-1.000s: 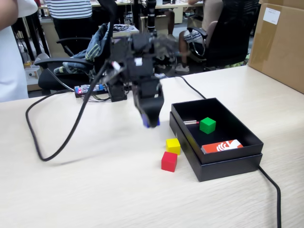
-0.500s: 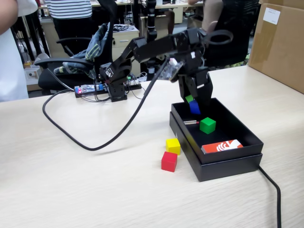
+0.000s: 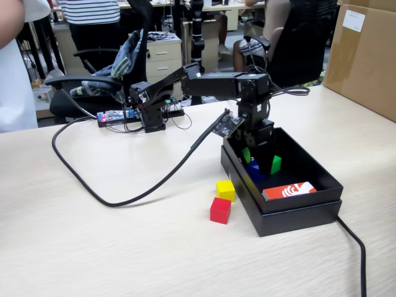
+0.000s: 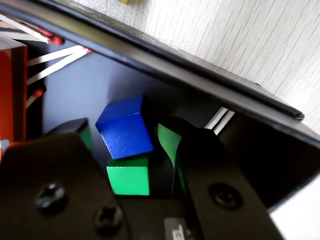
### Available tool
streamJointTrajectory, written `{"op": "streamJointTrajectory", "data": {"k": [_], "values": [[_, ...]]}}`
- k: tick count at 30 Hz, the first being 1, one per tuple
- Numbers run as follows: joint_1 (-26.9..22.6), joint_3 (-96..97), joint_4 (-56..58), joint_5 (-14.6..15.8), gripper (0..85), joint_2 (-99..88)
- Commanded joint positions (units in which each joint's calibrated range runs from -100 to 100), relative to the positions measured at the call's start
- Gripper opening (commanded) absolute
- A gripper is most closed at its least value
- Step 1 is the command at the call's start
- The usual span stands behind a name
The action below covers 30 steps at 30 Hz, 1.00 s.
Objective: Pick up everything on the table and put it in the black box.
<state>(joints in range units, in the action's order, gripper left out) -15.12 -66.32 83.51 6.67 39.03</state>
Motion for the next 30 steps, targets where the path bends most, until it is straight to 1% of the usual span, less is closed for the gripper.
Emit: {"op": "streamJointTrajectory", "data": {"k": [1,3,6,9,10,11,12,16,21,30], "values": [[0.93,-3.22,0.86,-0.10,38.3,-13.04],[1.86,-3.04,0.86,-0.63,39.2,-18.66],[3.81,-3.40,0.86,-2.30,39.2,-26.69],[6.30,-3.49,0.77,-4.88,39.4,-31.40],[7.28,-3.49,0.77,-5.86,39.6,-31.51],[8.21,-3.49,0.77,-6.94,41.6,-31.17],[9.77,-3.40,0.25,-8.79,44.0,-28.99],[12.21,-4.58,-3.03,-10.99,44.0,-20.15],[12.84,-4.67,-7.27,-11.77,44.0,-9.60],[12.65,-7.21,-10.81,-12.31,44.0,0.84]]}}
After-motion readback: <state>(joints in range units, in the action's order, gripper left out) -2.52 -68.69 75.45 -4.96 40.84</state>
